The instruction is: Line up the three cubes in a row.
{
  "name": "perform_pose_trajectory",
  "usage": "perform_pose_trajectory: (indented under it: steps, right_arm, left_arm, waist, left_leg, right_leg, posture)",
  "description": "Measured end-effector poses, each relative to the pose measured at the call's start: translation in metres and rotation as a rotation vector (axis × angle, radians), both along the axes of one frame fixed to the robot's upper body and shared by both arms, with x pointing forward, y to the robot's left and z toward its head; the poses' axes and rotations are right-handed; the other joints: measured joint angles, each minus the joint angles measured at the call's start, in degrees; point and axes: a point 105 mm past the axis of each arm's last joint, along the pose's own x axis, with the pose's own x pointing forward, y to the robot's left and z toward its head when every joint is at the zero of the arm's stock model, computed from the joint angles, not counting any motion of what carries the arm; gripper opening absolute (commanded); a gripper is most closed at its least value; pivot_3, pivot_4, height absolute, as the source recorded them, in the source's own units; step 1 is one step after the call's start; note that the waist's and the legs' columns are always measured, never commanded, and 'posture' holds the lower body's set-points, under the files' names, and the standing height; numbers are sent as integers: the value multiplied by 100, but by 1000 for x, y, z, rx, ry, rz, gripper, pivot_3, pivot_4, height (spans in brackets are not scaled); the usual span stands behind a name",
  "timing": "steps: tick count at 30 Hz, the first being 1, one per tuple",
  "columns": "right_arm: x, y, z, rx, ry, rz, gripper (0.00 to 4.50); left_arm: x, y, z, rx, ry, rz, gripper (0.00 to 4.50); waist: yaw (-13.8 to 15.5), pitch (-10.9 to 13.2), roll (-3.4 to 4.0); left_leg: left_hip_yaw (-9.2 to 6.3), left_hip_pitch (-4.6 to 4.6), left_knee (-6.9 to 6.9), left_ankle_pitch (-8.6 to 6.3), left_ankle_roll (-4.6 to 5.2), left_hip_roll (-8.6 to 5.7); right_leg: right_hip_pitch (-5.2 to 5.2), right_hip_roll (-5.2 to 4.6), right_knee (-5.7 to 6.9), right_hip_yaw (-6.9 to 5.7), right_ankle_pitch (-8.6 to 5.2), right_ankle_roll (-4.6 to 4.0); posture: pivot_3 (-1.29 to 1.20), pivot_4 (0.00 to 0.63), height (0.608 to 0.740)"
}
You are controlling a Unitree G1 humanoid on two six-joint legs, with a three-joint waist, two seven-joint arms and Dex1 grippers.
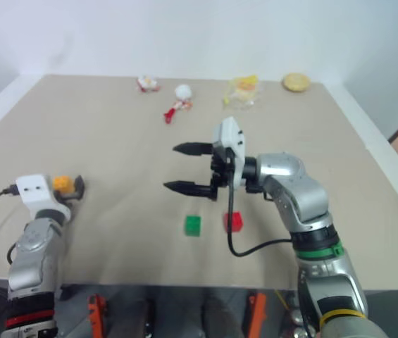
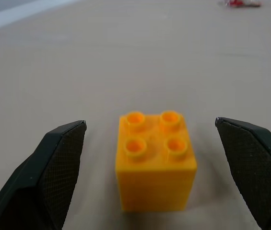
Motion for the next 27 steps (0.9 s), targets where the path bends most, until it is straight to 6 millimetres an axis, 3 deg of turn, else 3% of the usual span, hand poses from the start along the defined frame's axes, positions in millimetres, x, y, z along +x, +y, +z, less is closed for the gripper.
perform_pose_trajectory:
  steps: [10, 14, 19, 21, 23, 27]
  right_arm:
    - [1, 1, 5, 1, -14, -1, 4500]
    - [0, -1, 5, 4, -4, 2, 4500]
    - [-15, -28, -1, -78, 25, 27, 4500]
    - [-23, -42, -11, -131, 59, 33, 4500]
    - [-24, -48, -16, -152, 77, 25, 4500]
    - [-27, -52, -16, -175, 70, 20, 4500]
  left_arm:
    - [1, 1, -6, -3, 16, -2, 1384]
    - [5, -11, -4, -23, 0, -98, 1372]
    - [3, -72, 20, 15, -75, -601, 1372]
    - [-21, -106, 31, 86, -110, -950, 1372]
    - [-38, -126, 28, 128, -87, -1183, 1372]
    - [-57, -137, 11, 188, 21, -1473, 1372]
  waist:
    - [-1, 0, 0]
    - [3, 0, 0]
    - [74, 0, -1]
    - [92, 0, -1]
    - [80, -1, 3]
    - [81, 0, 4]
  left_leg:
    - [0, 2, -1, 0, 0, 1]
    - [0, -2, -1, 0, 0, 0]
    - [4, -25, -3, -4, -6, -2]
    - [16, -29, -10, -7, -12, 2]
    - [23, -27, -15, -8, -13, 10]
    - [15, -30, -14, -6, -10, 20]
  right_leg:
    - [0, -1, 0, -1, -9, -19]
    - [-1, -1, 0, -1, -10, -20]
    - [-24, -7, -2, -2, -20, -28]
    - [-39, -9, -1, 2, -25, -36]
    - [-51, -3, 3, 2, -24, -42]
    - [-59, 15, 7, 1, -21, -53]
  posture:
    - [0, 150, 740]
    - [0, 150, 740]
    - [0, 150, 740]
    - [0, 150, 740]
    - [0, 150, 740]
    - [0, 150, 740]
